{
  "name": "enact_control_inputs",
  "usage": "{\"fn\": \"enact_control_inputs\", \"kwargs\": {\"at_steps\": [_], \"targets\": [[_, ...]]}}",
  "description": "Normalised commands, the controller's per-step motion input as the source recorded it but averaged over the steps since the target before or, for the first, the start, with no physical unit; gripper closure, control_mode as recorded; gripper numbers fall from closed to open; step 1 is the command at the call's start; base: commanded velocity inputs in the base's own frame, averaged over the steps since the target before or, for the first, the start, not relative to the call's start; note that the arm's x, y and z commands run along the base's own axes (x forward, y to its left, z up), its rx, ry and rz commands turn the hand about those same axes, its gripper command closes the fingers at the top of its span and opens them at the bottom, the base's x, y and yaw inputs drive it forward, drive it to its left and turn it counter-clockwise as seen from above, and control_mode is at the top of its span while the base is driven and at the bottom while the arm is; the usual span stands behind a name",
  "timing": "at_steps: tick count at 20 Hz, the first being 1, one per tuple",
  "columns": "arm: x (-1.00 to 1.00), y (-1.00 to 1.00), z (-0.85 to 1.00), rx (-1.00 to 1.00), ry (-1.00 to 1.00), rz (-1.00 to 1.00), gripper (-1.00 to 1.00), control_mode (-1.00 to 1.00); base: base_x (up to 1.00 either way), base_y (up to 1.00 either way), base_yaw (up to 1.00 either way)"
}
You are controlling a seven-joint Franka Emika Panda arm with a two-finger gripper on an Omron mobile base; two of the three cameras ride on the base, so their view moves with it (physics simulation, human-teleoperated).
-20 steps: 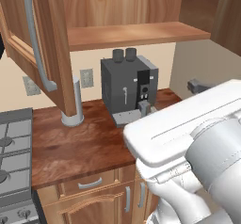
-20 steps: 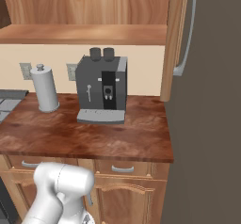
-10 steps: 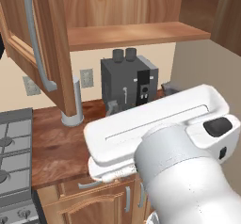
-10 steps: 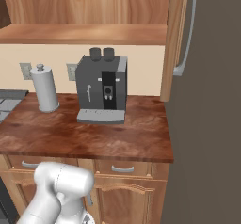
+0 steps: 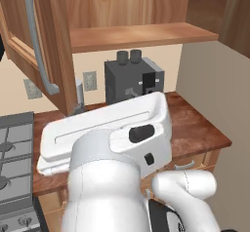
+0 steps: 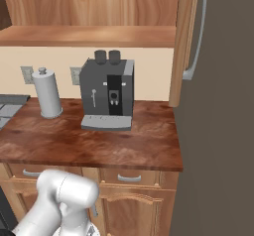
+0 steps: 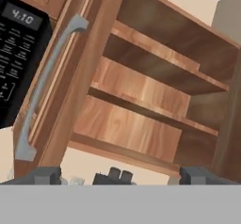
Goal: Open the cabinet. Pick the sponge and place it next to the sink. Then close the cabinet.
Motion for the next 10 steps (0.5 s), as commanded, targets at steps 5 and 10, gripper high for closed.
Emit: {"fn": "enact_control_inputs", "kwargs": {"at_steps": [5, 10], "targets": [[0.49, 0.38, -0.26, -0.04, 0.00, -0.16, -1.00, -1.00, 0.00, 0.00, 0.00], [0.62, 0.26, -0.35, 0.00, 0.00, -0.11, -1.00, -1.00, 0.00, 0.00, 0.00]]}}
